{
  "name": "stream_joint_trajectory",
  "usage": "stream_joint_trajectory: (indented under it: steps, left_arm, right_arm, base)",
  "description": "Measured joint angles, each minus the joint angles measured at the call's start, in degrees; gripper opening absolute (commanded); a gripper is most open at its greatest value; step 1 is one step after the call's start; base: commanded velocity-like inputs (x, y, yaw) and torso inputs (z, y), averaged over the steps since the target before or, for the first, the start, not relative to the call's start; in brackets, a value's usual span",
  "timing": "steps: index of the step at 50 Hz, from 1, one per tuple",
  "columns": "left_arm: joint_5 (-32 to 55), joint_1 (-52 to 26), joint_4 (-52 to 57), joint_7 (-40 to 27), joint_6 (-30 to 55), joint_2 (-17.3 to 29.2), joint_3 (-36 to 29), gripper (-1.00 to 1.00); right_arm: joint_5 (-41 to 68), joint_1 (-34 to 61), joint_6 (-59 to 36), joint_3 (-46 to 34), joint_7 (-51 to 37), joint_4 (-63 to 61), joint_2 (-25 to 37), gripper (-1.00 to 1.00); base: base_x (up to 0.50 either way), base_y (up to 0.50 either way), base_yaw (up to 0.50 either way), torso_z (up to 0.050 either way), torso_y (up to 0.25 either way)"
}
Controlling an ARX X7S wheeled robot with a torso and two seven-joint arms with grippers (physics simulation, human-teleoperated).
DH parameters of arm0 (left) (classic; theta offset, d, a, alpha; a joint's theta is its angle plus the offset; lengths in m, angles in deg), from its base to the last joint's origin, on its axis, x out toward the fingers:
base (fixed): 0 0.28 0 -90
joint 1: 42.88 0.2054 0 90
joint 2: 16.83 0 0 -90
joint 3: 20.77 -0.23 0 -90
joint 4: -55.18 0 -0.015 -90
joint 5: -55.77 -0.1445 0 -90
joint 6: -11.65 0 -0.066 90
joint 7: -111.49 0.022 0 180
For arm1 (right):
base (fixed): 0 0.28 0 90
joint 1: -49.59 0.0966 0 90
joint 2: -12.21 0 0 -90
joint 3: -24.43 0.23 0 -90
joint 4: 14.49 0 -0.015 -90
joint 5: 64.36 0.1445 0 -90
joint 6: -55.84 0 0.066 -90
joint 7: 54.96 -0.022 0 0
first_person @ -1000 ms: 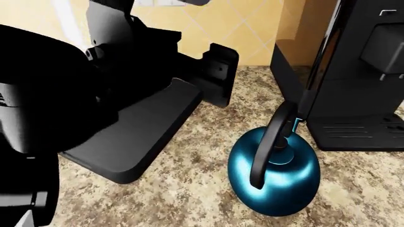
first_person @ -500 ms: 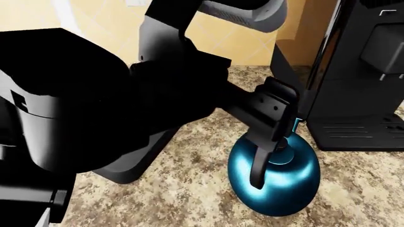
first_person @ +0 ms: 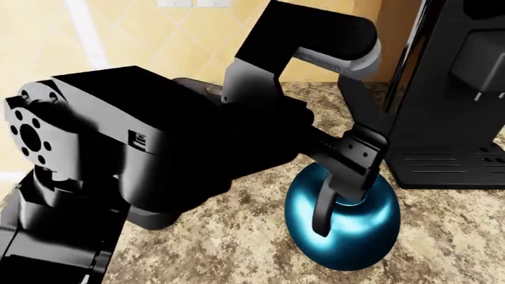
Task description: Pick the kettle from the counter and place it on the tray. Then pick the mug from the cabinet and place it on the tray. Then close the cabinet doors.
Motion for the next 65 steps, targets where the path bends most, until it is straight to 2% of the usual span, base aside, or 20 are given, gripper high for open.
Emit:
stream_joint_trajectory:
  steps: [19,48,49,65]
  left_arm:
    - [-6.63,3.36,-0.6,5.09,-0.73,-1.7,-3.24,1.0]
    - [-15.07,3.85,-1.44,11.72,-4.47,-3.34,-8.24,1.0]
    - [-15.39,3.81,-1.45,11.98,-4.66,-3.36,-8.34,-1.0]
    - [-19.46,3.31,-1.53,19.99,-6.21,-2.6,-9.76,-1.0]
  right_arm:
    - [1.01,-1.64,2.01,0.03,-0.73,-0.39,1.81,1.0]
    - [3.59,-6.02,5.1,1.86,-1.83,-1.64,4.07,1.0]
    - [3.66,-6.19,5.21,1.94,-1.88,-1.69,4.14,1.0]
    - [4.47,-7.58,6.39,2.33,-2.56,-1.97,4.9,1.0]
  base:
    - [0.0,0.0,0.0,0.0,0.0]
    - [0.0,0.0,0.0,0.0,0.0]
    - [0.0,0.0,0.0,0.0,0.0]
    - [0.0,0.0,0.0,0.0,0.0]
